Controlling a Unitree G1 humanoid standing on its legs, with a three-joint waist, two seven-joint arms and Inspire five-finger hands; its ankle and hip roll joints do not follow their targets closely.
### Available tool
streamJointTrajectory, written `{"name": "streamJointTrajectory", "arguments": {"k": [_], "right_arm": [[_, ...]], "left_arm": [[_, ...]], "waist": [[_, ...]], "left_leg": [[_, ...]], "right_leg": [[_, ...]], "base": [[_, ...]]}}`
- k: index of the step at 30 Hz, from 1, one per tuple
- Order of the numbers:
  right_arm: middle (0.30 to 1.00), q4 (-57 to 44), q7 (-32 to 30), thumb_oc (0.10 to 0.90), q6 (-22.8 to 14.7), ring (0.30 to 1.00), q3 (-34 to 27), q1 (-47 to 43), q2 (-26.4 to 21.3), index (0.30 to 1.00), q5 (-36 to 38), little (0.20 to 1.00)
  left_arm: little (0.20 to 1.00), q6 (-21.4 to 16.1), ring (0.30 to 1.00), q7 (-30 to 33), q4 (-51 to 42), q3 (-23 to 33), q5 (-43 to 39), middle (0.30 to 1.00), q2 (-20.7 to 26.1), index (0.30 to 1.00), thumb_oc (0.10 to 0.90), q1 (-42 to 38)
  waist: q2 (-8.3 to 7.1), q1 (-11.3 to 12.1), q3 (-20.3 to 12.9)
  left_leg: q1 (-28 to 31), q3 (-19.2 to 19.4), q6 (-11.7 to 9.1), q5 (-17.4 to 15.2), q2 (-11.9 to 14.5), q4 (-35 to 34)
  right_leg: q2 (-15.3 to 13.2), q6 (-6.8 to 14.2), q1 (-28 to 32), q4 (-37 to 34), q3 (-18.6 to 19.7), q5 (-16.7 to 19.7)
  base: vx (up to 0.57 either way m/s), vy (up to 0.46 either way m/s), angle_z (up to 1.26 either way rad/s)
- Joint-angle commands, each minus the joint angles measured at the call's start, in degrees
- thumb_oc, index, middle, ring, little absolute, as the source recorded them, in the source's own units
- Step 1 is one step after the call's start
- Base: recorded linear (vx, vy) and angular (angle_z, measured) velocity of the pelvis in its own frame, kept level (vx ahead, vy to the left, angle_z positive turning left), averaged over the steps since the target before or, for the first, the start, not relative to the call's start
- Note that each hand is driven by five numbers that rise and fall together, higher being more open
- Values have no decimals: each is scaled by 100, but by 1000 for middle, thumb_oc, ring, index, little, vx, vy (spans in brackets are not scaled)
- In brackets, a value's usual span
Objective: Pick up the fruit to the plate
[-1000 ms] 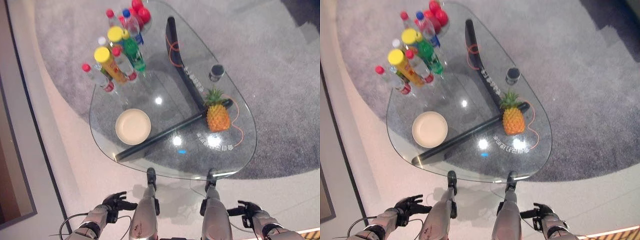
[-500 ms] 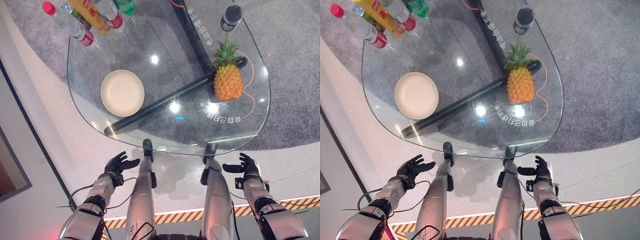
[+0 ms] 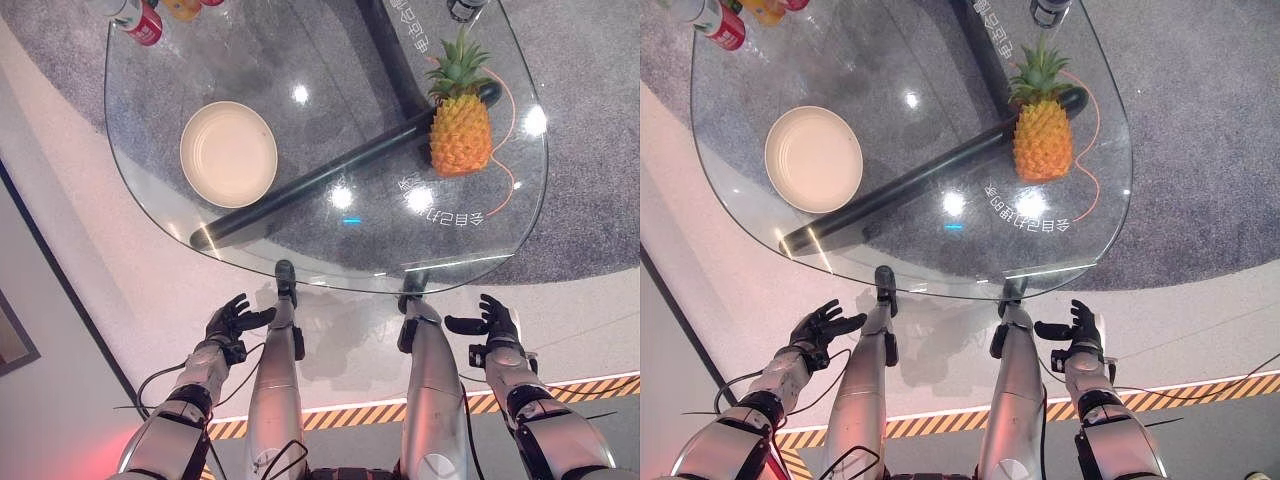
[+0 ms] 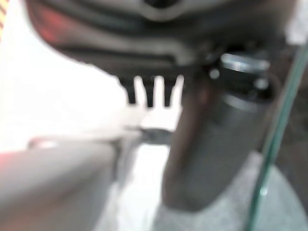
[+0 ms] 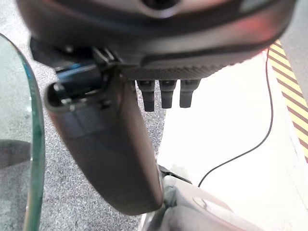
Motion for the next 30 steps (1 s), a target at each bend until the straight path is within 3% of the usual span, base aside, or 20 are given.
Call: {"name": "streamJointTrajectory", "arguments": {"k": [1,8,15,22,26,30], "right_arm": [[900,-120,-237,800,-114,900,4,255,-296,900,230,900],[900,-69,-372,800,-57,900,-26,206,-387,900,453,900],[900,128,-957,800,-212,900,-737,234,-917,900,1279,900],[900,-81,-1938,800,-753,900,-1369,85,-1415,900,1839,900],[900,-717,-2663,800,-1099,900,-1440,-252,-1672,900,1780,900],[900,-1374,-2999,800,-1385,900,-1396,-444,-1757,900,1567,900]], "left_arm": [[900,-119,900,107,169,194,-58,900,357,900,800,213],[900,-128,900,15,244,131,31,900,400,900,800,213],[900,-172,900,-49,258,100,102,900,486,900,800,328],[900,-194,900,-26,200,14,155,900,565,900,800,450],[900,-157,900,8,109,-96,128,900,572,900,800,450],[900,-73,900,84,-25,-166,72,900,551,900,800,456]], "waist": [[-103,22,-97],[-93,26,-97],[-109,45,-97],[-158,56,-97],[-173,66,-97],[-164,52,-97]], "left_leg": [[-376,-158,246,-447,-167,831],[-362,-145,224,-440,-176,803],[-271,-112,224,-471,-149,764],[-213,-122,247,-493,-147,703],[-211,-139,257,-487,-166,661],[-184,-138,263,-464,-184,590]], "right_leg": [[192,-61,-24,-106,221,465],[186,-59,9,-171,186,485],[177,-26,147,-205,125,476],[206,17,235,-302,72,559],[200,18,240,-355,34,598],[193,21,241,-380,23,606]], "base": [[0,0,0],[0,0,0],[30,-26,0],[21,-40,1],[0,0,0],[0,9,0]]}}
